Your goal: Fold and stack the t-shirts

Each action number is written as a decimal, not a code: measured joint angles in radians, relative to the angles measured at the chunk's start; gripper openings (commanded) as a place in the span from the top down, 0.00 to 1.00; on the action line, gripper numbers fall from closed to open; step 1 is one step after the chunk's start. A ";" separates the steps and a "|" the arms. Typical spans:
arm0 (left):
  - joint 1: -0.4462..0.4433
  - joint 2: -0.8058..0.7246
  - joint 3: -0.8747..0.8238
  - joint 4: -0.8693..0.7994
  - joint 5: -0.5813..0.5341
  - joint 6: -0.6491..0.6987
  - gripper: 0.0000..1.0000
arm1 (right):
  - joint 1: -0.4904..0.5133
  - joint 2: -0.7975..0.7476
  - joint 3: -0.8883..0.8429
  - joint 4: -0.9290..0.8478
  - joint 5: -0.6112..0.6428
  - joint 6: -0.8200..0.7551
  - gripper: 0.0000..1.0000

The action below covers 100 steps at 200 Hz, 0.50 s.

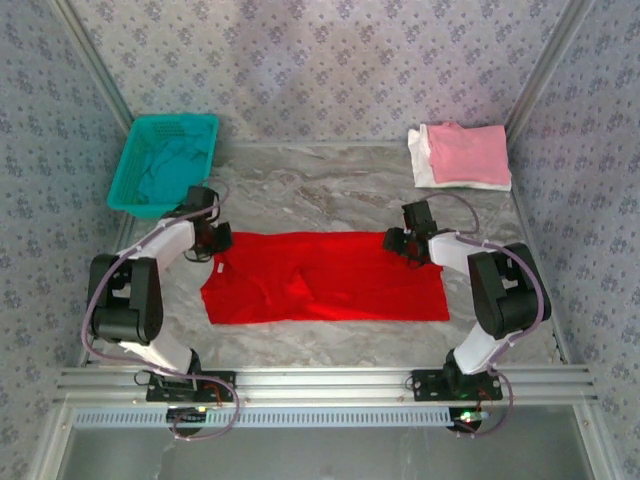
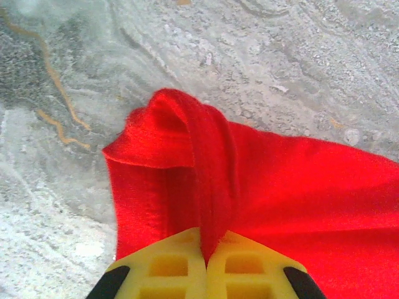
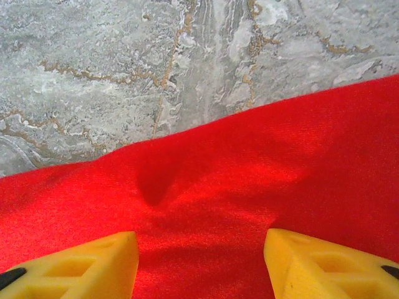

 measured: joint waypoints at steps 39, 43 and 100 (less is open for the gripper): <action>0.027 0.052 0.069 -0.057 0.021 0.050 0.98 | -0.006 0.000 -0.003 0.013 -0.015 0.025 0.42; 0.027 0.057 0.075 -0.061 0.021 0.052 0.98 | -0.006 0.000 -0.003 0.014 -0.015 0.027 0.42; 0.029 0.089 0.169 -0.132 -0.014 0.109 0.88 | -0.009 0.000 -0.006 0.020 -0.019 0.044 0.42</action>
